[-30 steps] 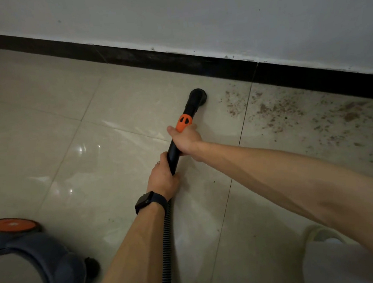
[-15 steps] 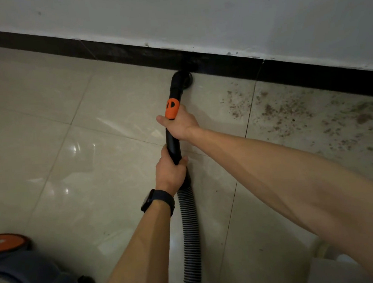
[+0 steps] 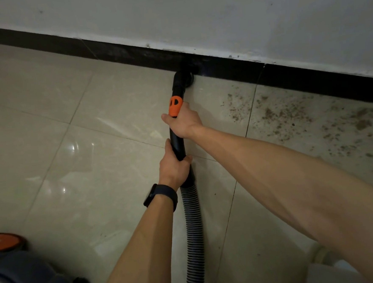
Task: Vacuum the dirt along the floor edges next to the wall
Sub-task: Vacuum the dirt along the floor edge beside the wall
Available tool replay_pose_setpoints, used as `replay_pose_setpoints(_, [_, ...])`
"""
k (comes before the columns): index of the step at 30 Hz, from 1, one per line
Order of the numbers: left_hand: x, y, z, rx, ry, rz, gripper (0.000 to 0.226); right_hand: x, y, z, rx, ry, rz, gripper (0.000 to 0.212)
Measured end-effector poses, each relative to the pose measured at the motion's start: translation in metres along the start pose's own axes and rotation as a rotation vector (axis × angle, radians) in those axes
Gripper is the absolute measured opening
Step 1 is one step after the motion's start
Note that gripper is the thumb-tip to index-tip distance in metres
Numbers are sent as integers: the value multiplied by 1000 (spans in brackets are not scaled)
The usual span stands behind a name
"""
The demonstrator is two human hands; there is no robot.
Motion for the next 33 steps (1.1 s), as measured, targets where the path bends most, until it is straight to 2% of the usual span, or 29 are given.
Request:
replay_pose_setpoints(4, [1,8,15,54,-29,-143,64,-14,11,13,49,46,-67,63])
replay_pose_setpoints(7, [-8,5,27,81,-58,-327,57,-24,18,27,146,46,-232,63])
replay_pose_setpoints(11, [-25,-11,42,66,-131,-517,50,-26,25,49,251,45,-453,60])
replay_pose_setpoints(15, [-39,-29,55,21,-190,-635,40,-8,30,71,325,-5,-546,63])
replay_pose_setpoints(20, [-52,-43,65,-66,-232,-642,35,18,31,94,371,-63,-564,52])
replay_pose_setpoints(26, [-60,-58,74,-170,-314,-600,49,30,35,109,407,-106,-515,54])
replay_pose_setpoints(33, [-45,-46,70,-203,-353,-410,49,17,34,102,370,-23,-431,51])
Point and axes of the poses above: each hand's wrist, its own z-axis away from the middle knuckle, its own x-axis out of the palm, y = z × x, the point moved 2 cm from there along -z, towards the middle knuckle, and after that the axes turned 5 degrees about -z, right-handed, at the moved point
